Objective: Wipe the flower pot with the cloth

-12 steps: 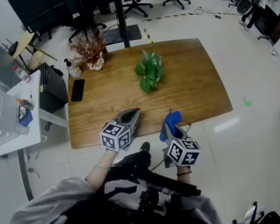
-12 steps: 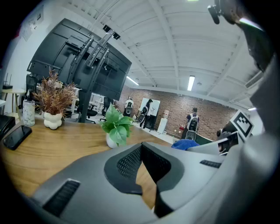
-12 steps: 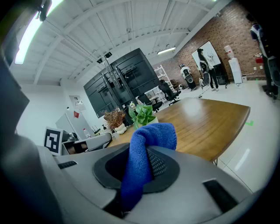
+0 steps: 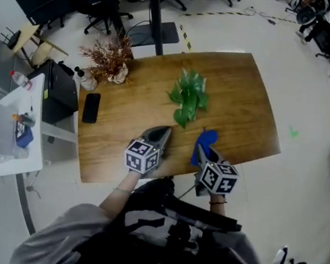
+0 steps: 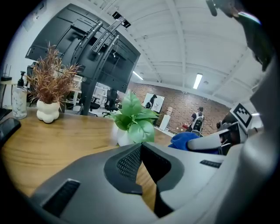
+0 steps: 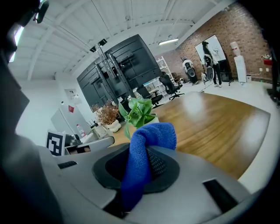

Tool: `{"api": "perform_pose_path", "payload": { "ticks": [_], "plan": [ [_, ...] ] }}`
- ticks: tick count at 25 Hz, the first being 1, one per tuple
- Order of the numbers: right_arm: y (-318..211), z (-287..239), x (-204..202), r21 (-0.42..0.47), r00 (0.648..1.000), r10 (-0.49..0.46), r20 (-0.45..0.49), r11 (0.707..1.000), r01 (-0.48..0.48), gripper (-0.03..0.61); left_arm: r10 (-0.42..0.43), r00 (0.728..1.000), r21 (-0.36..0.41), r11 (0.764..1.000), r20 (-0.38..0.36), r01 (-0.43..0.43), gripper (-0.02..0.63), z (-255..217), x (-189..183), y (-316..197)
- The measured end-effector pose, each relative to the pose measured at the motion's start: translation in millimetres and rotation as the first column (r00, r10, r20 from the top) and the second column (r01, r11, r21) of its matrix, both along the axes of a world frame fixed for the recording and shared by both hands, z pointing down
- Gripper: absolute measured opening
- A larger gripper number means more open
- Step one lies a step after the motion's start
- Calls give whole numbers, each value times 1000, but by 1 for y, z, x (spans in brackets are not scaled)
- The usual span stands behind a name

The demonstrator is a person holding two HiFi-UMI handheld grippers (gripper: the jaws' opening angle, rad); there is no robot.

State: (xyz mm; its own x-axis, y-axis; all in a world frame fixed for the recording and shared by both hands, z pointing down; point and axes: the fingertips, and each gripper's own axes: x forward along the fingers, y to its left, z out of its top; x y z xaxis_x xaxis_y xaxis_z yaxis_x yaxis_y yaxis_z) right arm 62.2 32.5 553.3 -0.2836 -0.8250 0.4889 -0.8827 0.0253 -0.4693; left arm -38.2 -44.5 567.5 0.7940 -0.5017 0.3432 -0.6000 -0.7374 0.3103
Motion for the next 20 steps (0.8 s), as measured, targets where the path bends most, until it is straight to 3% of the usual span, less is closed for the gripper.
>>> {"api": "perform_pose_path", "payload": {
  "ticks": [7,14,20],
  "plan": [
    [-23,21,24,-45,999,35,-27,998,-36,55,9,1000,-42,999,2,-9,5,37,18,-50],
    [0,11,46,-69,995,67,-68,995,-72,55,-6,999,-87,996,-42,2,5,48,40,-59],
    [-14,2,61,-58,993,-25,-113,998,18,55,-25,998,-89,996,-54,20,5,45,49,-54]
  ]
}}
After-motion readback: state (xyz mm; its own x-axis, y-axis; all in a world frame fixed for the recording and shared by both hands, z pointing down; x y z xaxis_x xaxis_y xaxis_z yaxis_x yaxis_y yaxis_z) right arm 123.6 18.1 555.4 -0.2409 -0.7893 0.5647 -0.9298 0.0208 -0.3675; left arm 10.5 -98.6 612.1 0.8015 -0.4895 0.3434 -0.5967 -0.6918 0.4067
